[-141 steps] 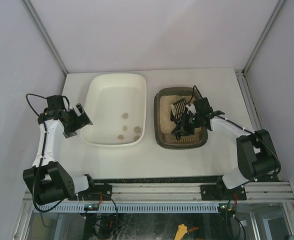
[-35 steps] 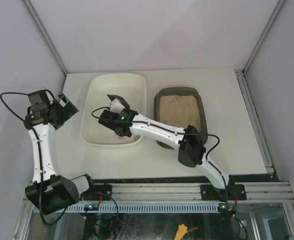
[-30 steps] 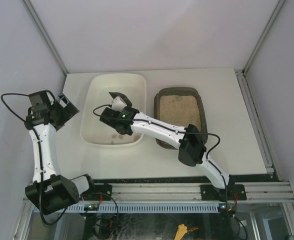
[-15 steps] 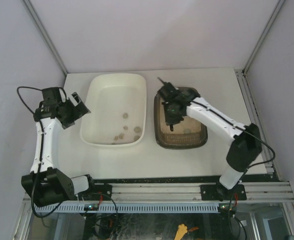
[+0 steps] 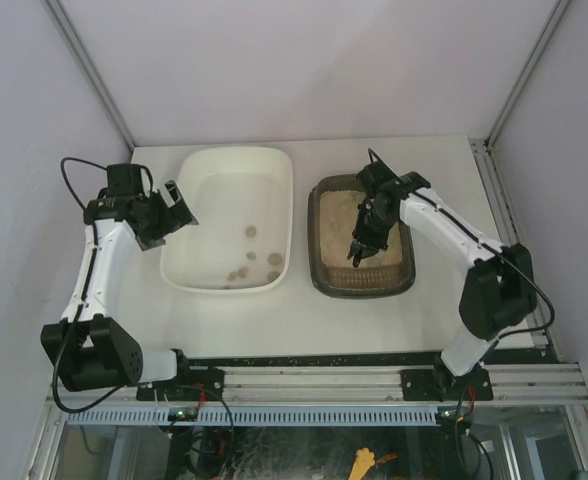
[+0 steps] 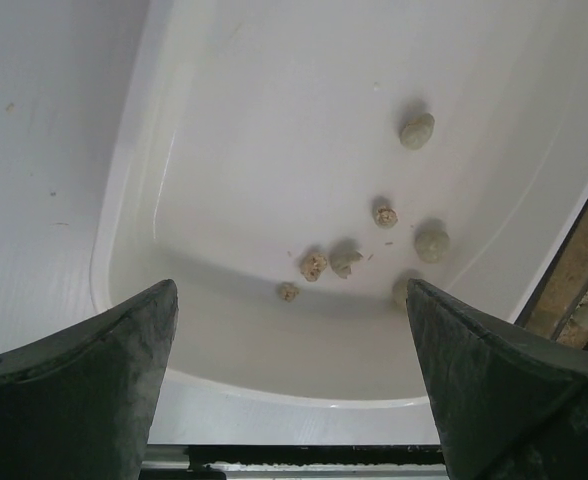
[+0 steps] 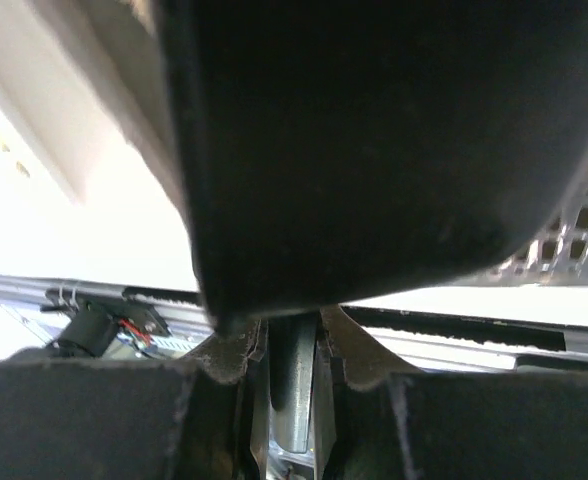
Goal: Clean the litter box
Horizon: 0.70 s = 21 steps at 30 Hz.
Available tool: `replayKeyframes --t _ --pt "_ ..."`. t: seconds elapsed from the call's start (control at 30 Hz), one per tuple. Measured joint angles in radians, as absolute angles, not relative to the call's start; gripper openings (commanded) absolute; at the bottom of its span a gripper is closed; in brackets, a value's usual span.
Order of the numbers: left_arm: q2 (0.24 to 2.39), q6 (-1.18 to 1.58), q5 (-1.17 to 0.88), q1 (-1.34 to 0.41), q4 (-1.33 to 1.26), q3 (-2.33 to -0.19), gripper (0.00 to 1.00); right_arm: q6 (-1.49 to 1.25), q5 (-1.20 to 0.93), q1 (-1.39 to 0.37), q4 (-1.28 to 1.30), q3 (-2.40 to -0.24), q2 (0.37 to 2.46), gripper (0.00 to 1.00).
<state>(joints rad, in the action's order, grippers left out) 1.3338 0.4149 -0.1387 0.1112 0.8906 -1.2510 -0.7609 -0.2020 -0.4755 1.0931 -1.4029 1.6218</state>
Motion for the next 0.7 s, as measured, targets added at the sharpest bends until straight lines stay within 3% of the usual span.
replayKeyframes --t 0.3,0.7 --pt "1.263 0.403 -0.133 0.111 0.893 -1.248 1.00 -0.763 -0.220 -0.403 1.125 -1.521 1.904 0.00" --pt "1.262 0.400 -0.130 0.111 0.895 -1.248 1.00 -0.781 -0.200 -0.381 1.092 -1.613 2.024 0.00"
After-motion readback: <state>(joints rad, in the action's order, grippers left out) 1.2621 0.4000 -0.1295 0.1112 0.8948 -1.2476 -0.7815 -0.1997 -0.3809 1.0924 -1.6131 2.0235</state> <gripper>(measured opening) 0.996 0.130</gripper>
